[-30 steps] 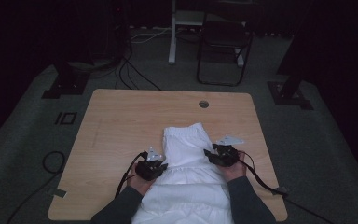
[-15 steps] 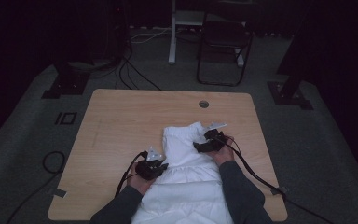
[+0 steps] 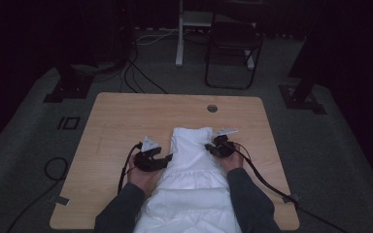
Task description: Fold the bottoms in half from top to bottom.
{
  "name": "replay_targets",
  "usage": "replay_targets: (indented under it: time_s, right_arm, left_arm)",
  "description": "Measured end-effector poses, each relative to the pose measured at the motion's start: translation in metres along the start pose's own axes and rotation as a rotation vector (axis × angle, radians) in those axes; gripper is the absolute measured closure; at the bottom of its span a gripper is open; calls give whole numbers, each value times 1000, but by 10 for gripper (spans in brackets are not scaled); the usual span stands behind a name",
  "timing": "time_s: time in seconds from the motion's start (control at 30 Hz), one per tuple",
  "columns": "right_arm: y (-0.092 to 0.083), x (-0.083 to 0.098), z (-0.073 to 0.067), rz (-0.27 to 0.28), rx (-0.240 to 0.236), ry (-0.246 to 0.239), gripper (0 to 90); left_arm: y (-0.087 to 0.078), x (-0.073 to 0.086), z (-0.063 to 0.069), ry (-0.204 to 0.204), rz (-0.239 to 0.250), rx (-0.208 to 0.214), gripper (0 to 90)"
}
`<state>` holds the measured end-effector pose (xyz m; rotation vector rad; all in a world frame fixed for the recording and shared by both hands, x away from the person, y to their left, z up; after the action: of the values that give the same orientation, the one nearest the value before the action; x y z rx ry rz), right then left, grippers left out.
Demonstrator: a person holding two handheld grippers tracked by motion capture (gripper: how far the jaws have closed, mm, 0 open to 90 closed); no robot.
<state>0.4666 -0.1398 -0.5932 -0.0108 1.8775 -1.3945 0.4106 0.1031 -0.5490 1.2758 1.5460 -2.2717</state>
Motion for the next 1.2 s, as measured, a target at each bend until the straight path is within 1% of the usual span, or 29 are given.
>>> replay_targets:
  time_s: [0.03, 0.07, 0.1, 0.13, 0.17, 0.2, 0.23, 0.27, 0.3, 0.37, 0.4, 0.43, 0.53, 0.57, 0.6, 0.63, 0.7, 0.73, 0.77, 0.83, 0.87, 0.9, 0.93, 1.0, 1.03, 1.07, 1.13, 1.17, 1.2]
  right_arm:
    - [0, 0, -1, 3, 3, 2, 813]
    - [0, 0, -1, 6, 5, 7, 814]
    - [0, 1, -1, 8, 4, 10, 814]
    - [0, 1, -1, 10, 1, 16, 815]
    - [0, 1, -1, 11, -1, 18, 815]
    - [0, 1, 0, 12, -3, 18, 815]
    - [0, 2, 0, 15, -6, 19, 815]
    - [0, 2, 0, 16, -8, 19, 815]
    - [0, 2, 0, 17, -9, 20, 815]
    - [0, 2, 0, 18, -8, 17, 815]
    - [0, 2, 0, 19, -9, 18, 815]
    - [0, 2, 0, 20, -10, 20, 815]
    - [0, 2, -1, 21, -5, 24, 813]
    - [0, 2, -1, 20, -1, 25, 812]
    - [0, 2, -1, 20, 2, 28, 811]
    - [0, 2, -2, 20, 5, 31, 810]
    - [0, 2, -2, 15, 6, 40, 808]
    - [0, 2, -2, 8, 1, 47, 812]
    - [0, 1, -3, -6, -3, 47, 824]
    - [-1, -2, -3, -29, -7, 32, 843]
    - [-1, -3, -2, -37, -10, 31, 848]
    - [-1, -5, -1, -35, -14, 37, 850]
    - [-1, -8, 2, -25, -20, 46, 850]
    - [-4, -14, 8, 2, -38, 83, 851]
    - [-5, -18, 10, 14, -42, 89, 852]
    - [-7, -22, 11, 25, -38, 87, 852]
    - [-15, -33, 13, 51, -32, 83, 852]
    - [-20, -39, 15, 67, -23, 77, 852]
    - [-29, -49, 16, 92, -15, 76, 852]
  left_arm:
    - [6, -7, -1, -8, 3, -6, 331]
    - [13, -12, -1, -13, -1, -1, 302]
    - [21, -16, 1, -10, -9, 4, 286]
    - [29, -20, 3, 10, -28, -2, 284]
    - [37, -22, 4, 27, -51, -30, 269]
    - [46, -23, 3, 31, -75, -59, 260]
    - [53, -23, 1, 21, -100, -59, 260]
    - [60, -22, -1, 0, -116, -67, 252]
    - [64, -21, -3, -8, -128, -74, 244]
    - [71, -18, -7, -27, -156, -69, 244]
    - [74, -16, -8, -24, -164, -73, 240]
    - [74, -16, -9, -12, -160, -76, 231]
    - [76, -18, -7, 26, -181, -89, 233]
    - [77, -19, -6, 36, -184, -80, 239]
    - [77, -20, -4, 54, -186, -62, 288]
    - [77, -21, -2, 63, -192, -53, 356]
    - [77, -22, 0, 71, -207, -52, 447]
    - [77, -23, 0, 76, -218, -39, 521]
    - [76, -25, -1, 72, -231, -17, 589]
    - [77, -28, -2, 50, -264, 32, 743]
    - [76, -29, -3, 54, -277, 45, 788]
    - [76, -32, -4, 58, -279, 45, 821]
    - [75, -36, -5, 54, -278, 52, 831]
    - [72, -46, -9, 48, -273, 56, 838]
    - [69, -53, -11, 53, -261, 46, 838]
    - [66, -61, -12, 56, -248, 35, 838]
    - [57, -77, -13, 73, -220, 19, 838]
    - [50, -88, -14, 88, -194, 8, 838]
    - [46, -95, -14, 95, -179, 4, 838]
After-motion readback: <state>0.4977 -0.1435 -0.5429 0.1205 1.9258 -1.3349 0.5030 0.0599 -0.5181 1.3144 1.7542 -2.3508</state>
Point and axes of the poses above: each handheld gripper's, and its own axes: y roughly forward along the jaws, x roughly out of its underside, z roughly to its right, the point moved 5 cm from there along y, roughly forward along the jaws, and after that the axes turned 13 degrees about -z, right-handed, at the moved point
